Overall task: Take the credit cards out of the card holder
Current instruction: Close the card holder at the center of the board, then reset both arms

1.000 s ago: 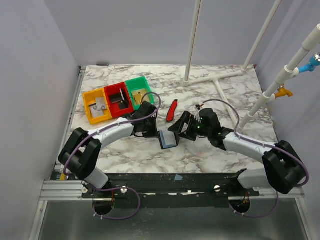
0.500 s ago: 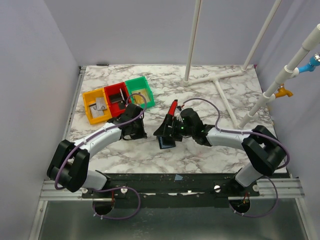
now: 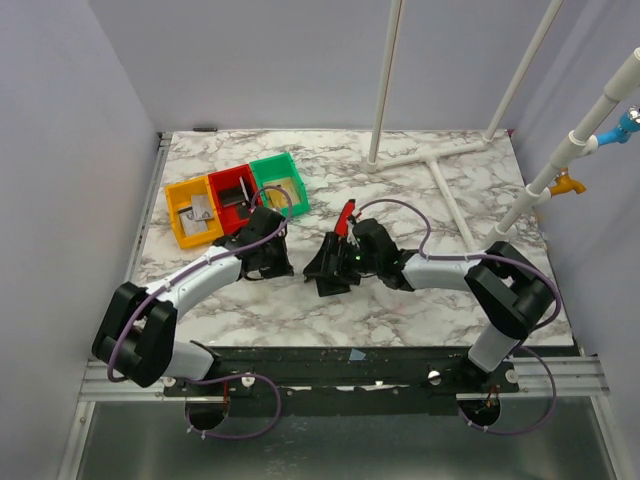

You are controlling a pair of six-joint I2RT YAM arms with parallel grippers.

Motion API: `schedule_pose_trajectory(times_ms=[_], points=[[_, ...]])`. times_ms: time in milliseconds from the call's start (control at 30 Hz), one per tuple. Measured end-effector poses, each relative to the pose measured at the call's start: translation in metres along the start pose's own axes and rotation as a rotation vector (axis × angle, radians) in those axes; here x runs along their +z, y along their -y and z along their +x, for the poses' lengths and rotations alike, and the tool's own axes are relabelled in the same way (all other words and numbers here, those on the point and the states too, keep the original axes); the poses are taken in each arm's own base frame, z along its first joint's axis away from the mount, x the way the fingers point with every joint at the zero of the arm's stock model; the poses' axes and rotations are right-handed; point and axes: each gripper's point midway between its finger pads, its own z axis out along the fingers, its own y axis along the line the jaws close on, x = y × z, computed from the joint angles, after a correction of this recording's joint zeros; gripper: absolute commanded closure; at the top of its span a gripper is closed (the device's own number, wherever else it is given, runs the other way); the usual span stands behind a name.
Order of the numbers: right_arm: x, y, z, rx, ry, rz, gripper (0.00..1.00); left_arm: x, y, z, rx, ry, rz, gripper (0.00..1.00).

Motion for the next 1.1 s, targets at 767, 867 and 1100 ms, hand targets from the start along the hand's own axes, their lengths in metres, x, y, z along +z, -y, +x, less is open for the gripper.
schedule_pose_trajectory(times_ms=[767,867,1100], points=[[-0.13,-0.104,-0.111,-0.191,0.442,-0.031,0.0,-0.16,0.08,-0.085,0.17,0.429,0.263,0.02],[-0.138,-0.1,-0.114,-0.201,0.463,-0.001,0.0,-0.172,0.078,-0.087,0.179,0.464,0.262,0.02],[-0.149,-0.101,-0.117,-0.214,0.496,0.011,0.0,-0.178,0.073,-0.088,0.182,0.485,0.24,0.01]])
